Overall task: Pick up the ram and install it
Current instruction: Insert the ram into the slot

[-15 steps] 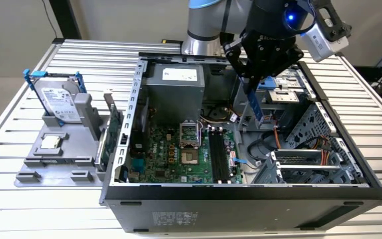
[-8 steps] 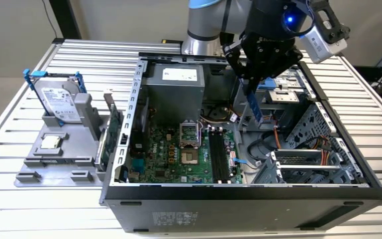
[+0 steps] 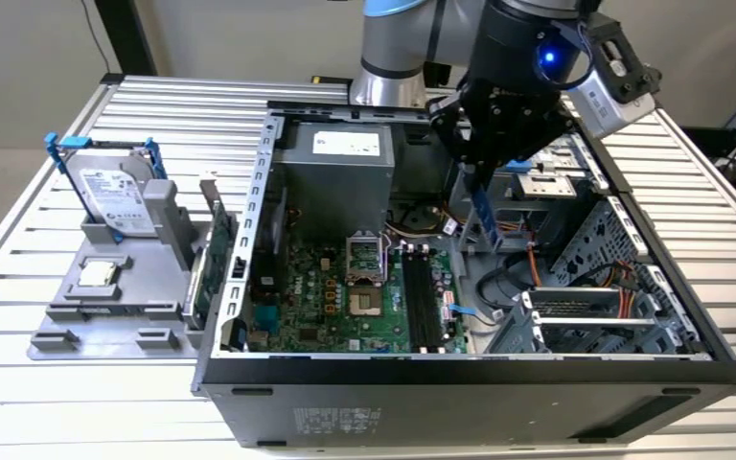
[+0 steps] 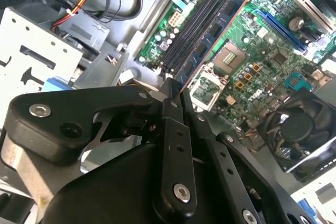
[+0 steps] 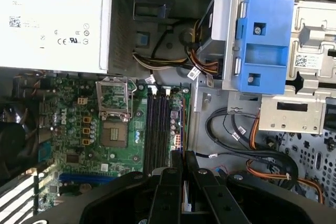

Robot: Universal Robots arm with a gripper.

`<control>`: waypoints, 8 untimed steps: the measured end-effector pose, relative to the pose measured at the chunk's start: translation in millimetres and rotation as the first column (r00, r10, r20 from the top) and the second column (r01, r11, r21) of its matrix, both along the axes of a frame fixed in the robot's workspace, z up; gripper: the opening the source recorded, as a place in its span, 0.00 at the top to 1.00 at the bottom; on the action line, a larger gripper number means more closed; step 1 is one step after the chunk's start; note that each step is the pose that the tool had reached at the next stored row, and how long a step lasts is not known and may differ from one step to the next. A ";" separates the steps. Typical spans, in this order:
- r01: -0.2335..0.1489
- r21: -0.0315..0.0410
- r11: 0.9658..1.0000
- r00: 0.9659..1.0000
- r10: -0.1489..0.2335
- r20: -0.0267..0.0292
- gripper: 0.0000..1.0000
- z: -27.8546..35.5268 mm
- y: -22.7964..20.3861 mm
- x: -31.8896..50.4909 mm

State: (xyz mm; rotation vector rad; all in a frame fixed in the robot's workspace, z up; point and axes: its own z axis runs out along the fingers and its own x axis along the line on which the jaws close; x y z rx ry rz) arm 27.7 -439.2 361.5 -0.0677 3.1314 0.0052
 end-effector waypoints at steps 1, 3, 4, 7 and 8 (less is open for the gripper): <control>0.001 -0.001 1.000 1.000 -0.001 0.000 1.00 -1.5 0.1 0.0; 0.001 -0.003 1.000 1.000 -0.001 0.000 1.00 -4.7 0.2 0.0; 0.002 -0.004 1.000 1.000 -0.002 0.000 1.00 -6.1 0.3 0.0; 0.003 -0.007 1.000 1.000 -0.003 0.000 1.00 -10.7 0.6 0.0; 0.003 -0.009 1.000 1.000 -0.003 0.000 1.00 -12.2 0.9 0.0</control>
